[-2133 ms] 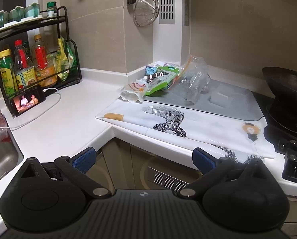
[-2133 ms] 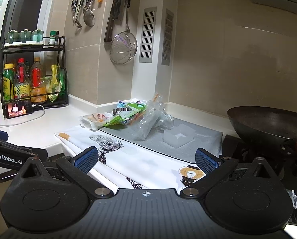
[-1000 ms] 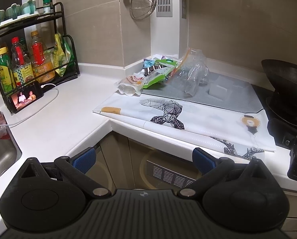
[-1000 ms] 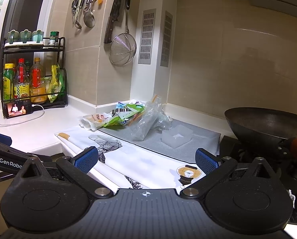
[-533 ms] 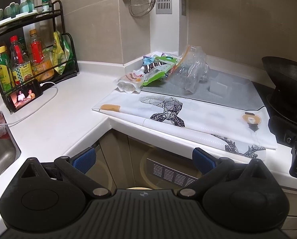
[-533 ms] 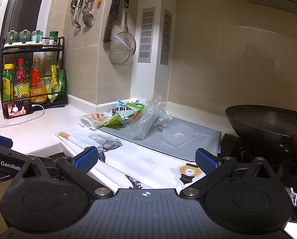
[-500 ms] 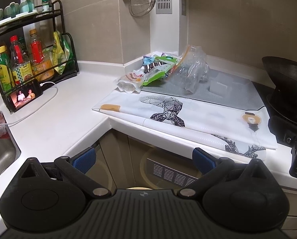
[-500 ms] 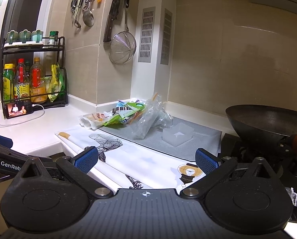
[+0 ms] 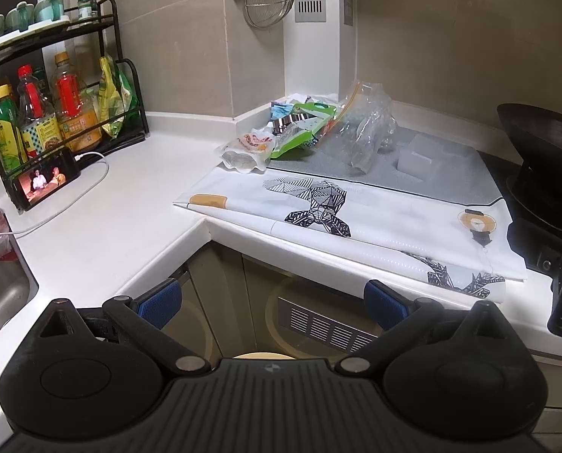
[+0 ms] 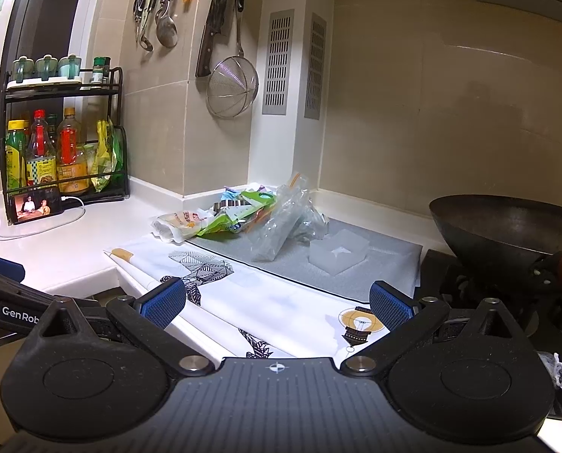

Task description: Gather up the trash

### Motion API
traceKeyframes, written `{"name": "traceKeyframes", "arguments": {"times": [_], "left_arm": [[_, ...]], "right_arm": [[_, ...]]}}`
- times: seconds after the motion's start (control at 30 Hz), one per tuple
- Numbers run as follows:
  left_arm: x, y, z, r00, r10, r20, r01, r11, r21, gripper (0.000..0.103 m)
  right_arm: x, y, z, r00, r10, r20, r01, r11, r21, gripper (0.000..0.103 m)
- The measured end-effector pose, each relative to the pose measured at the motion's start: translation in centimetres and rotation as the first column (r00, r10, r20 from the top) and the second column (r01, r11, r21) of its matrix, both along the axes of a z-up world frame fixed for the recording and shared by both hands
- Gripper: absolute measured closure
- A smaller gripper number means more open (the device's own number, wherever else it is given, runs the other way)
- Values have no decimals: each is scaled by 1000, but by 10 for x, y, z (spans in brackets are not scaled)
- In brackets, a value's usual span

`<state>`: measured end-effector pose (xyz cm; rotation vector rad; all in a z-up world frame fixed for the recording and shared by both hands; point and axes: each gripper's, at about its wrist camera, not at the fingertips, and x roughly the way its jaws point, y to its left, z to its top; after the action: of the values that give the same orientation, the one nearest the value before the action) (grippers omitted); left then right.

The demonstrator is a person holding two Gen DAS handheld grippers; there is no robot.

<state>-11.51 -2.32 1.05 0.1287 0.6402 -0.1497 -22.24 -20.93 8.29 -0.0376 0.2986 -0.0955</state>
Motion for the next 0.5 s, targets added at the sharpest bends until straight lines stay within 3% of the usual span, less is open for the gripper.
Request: {"name": "traceKeyframes", "arguments": {"times": [0.5], "left_arm": [[5,1,-13,999,29,-33,-28,999,34,0]], "right_arm": [[6,-4,-10,999,16,-29,-16,1000,27,0]]}}
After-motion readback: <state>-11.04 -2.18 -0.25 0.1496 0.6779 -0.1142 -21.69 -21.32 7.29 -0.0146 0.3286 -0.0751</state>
